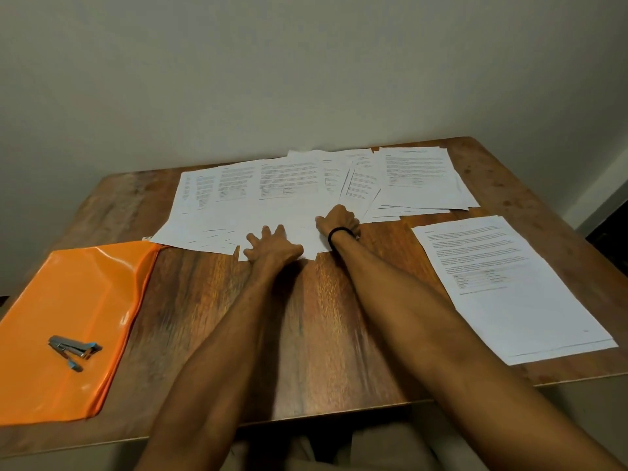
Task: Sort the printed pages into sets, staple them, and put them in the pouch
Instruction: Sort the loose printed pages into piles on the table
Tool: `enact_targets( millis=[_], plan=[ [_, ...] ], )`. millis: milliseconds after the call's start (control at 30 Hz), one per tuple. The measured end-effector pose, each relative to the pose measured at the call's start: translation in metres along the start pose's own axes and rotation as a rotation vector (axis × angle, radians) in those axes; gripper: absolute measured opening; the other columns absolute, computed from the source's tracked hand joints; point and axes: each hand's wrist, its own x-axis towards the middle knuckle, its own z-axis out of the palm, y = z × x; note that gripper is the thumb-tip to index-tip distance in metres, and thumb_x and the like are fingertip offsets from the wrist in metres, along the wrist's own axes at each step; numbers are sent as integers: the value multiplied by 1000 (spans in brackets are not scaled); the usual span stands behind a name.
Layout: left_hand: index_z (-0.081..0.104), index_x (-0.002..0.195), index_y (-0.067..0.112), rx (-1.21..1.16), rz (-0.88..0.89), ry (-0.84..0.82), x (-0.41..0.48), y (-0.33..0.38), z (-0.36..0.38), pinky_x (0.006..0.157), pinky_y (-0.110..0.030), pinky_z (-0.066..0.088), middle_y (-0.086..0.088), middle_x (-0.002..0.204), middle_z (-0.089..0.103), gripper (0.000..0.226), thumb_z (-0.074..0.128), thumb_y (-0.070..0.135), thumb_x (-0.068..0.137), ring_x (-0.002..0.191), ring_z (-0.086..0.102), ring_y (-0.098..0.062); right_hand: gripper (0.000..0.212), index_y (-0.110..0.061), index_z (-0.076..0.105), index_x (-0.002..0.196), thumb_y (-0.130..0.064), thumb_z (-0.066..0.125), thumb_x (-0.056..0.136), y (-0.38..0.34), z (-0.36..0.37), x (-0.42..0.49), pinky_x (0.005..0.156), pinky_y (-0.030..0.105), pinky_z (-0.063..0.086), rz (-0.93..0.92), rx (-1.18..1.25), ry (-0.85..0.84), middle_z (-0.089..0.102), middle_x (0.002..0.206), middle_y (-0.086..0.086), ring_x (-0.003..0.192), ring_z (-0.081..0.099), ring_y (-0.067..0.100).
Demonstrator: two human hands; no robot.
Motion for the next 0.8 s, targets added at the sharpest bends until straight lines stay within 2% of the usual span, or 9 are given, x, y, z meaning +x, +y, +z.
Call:
enact_targets(
  millis=[133, 267, 633, 767, 800],
  plan=[
    [30, 147, 29, 11, -6, 20, 2, -3, 2, 113, -64, 27, -10, 159, 24, 80, 65, 54, 80, 146, 16, -43, 31, -10, 64, 115, -28, 66, 90, -5, 3, 1, 99, 46, 45, 30, 26, -10, 64, 121, 14, 117, 55, 35],
    [30, 146, 30, 32, -1, 27, 3, -3, 5, 111, -63, 29, -9, 158, 25, 79, 64, 56, 79, 144, 19, -43, 21, -9, 68, 106, -20, 64, 89, -3, 4, 3, 97, 43, 48, 22, 58, -8, 69, 111, 13, 109, 62, 35],
    [29, 146, 32, 49, 1, 19, 0, -4, 3, 109, -60, 32, -7, 159, 24, 79, 61, 60, 79, 142, 23, -40, 30, -12, 68, 118, -24, 63, 91, 3, 4, 9, 85, 34, 45, -13, 50, -20, 69, 121, 8, 112, 64, 33],
    [35, 141, 32, 26, 33, 54, -4, -4, 1, 106, -58, 34, -8, 153, 31, 71, 61, 61, 82, 138, 27, -38, 20, -13, 65, 109, -21, 62, 90, 5, 2, 11, 83, 34, 50, -23, 95, -34, 68, 108, 8, 107, 65, 32],
    [37, 140, 32, 8, 37, 70, -7, -5, 0, 106, -57, 34, -8, 153, 31, 69, 62, 60, 82, 138, 28, -37, 21, -12, 63, 111, -17, 62, 91, 6, 0, 10, 83, 34, 51, -29, 124, -30, 67, 110, 8, 107, 64, 31]
  ],
)
